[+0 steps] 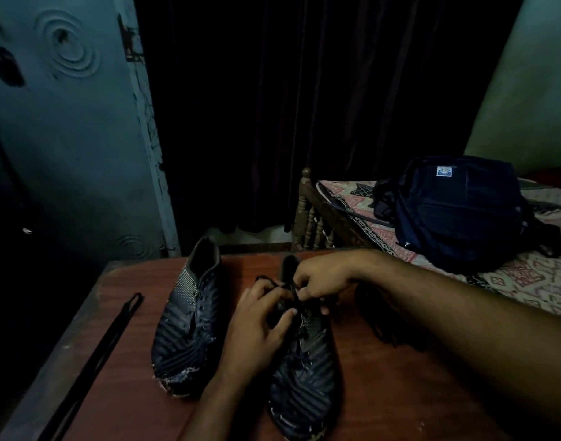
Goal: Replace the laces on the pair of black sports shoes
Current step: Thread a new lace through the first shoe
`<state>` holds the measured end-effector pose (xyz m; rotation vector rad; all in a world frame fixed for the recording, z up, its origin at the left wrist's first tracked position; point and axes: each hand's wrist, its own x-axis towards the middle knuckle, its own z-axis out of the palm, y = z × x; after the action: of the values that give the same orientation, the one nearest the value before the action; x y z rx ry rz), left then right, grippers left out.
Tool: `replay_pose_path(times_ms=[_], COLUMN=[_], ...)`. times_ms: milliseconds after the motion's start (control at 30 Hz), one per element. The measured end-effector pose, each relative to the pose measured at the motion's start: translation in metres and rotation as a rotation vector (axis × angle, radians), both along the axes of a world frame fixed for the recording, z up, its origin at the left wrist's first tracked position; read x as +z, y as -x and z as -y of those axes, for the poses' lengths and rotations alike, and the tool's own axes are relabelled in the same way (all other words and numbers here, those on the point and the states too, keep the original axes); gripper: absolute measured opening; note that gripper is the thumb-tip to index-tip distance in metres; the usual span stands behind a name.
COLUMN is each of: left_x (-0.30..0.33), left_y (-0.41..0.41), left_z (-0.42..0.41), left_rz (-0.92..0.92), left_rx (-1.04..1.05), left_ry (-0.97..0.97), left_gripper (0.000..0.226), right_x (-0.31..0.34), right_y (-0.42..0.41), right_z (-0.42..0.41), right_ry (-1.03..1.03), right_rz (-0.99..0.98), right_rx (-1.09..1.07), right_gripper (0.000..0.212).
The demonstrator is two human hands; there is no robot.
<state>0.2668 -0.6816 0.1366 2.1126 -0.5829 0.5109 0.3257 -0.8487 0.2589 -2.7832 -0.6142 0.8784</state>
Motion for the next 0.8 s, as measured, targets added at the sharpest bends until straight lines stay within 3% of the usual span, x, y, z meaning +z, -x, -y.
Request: replay_pose_path(times_ms=[233,400,567,800], left_x=[-0.005,-0.007,-0.005,-0.011], left_y=[-0.004,-0.005,-0.004,-0.007], left_z=[0.0,-0.001,0.001,0.0], left_rz=[0.01,0.01,0.024,0.002], left_rx=[-0.005,-0.013,-0.02,-0.024], left_ry=[-0.011,-0.005,0.02,0.027], left_gripper=[0.013,0.012,0.019,0.02], right_x=[0.002,0.004,0.002,0.01], right_y=[-0.005,-0.006,-0.008,-0.008], right_z=[0.01,0.005,0.001,-0.007], right_ry=[-0.103,-0.046,0.043,0.217], right_rz=[0.208,0.119,-0.078,0.053], right_rx=[0.125,0.128,-0.022,0.107], right_gripper=[0.009,0.012,0.021,0.022])
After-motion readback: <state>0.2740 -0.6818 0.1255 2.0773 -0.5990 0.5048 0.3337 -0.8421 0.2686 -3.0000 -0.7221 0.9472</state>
